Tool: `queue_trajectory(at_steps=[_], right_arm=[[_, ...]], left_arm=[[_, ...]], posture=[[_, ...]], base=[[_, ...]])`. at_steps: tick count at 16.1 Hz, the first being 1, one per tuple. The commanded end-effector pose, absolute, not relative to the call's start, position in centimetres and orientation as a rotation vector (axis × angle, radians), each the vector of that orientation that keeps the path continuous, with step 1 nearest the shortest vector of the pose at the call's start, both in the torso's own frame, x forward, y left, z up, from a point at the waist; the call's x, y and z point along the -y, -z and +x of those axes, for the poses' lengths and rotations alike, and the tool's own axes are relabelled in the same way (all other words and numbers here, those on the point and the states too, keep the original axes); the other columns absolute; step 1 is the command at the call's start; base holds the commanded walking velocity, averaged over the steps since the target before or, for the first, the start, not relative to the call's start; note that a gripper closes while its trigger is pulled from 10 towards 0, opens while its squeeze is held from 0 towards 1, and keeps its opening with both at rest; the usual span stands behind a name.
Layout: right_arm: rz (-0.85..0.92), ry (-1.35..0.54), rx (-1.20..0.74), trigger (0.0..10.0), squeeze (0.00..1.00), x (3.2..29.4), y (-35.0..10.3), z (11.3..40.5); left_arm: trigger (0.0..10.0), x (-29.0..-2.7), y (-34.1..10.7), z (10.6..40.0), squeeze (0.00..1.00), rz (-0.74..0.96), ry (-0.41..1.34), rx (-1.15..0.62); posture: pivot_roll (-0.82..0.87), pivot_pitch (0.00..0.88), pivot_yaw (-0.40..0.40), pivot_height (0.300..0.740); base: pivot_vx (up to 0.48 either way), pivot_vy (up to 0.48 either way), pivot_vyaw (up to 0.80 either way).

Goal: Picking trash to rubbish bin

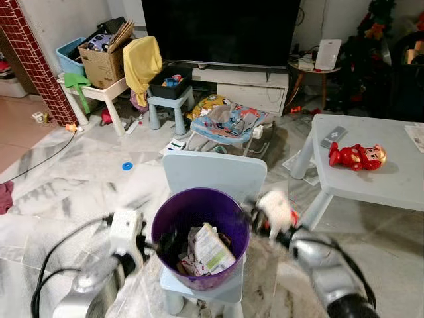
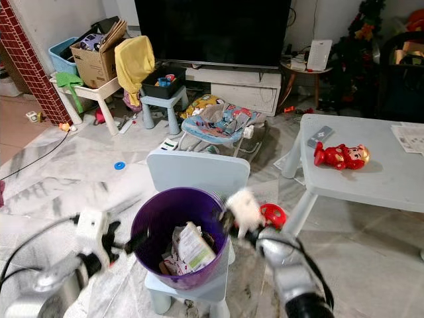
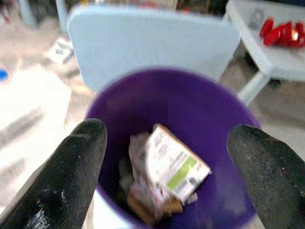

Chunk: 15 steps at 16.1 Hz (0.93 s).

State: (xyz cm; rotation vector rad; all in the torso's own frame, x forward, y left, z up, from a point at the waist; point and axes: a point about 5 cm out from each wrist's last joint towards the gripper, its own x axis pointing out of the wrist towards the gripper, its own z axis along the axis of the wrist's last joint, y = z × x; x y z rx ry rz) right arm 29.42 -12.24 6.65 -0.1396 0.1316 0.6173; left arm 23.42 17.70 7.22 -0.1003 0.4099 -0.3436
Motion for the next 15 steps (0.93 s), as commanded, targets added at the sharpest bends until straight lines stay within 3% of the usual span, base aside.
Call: queue_trajectory(at_steps=[1,6,11,15], right_arm=[[-0.122,-0.530,-0.031,10.0,1.00,12.8,-8.8,30.5],[-0.094,-0.288,0.150,10.0,1.00,14.2,-13.0,31.8],[-0.076,-0.161,0.197,10.0,1.00,15.9,-14.4,31.0],[-0.073,-0.115,0.203,10.0,1.00,16.8,-14.9,30.6]], left_arm=[[10.0,-17.0,-8.5,24.6,0.00,-0.071,0.343,-0.336],[10.0,-16.1,-13.4,28.0,0.00,-0.028,0.182,-0.060],[10.0,-16.6,-14.5,29.2,0.00,-0.064,0.072,-0.022],[10.0,-16.1,-14.0,29.3,0.00,-0.129,0.100,-0.022]], posture=[[0.07,0.000,0.008,0.740],[0.05,0.000,0.009,0.740],[0.03,0.000,0.001,0.740],[0.01,0.000,-0.003,0.740]], base=[[0.000,0.000,0.00],[0.000,0.000,0.00],[0.000,0.000,0.00],[0.000,0.000,0.00]])
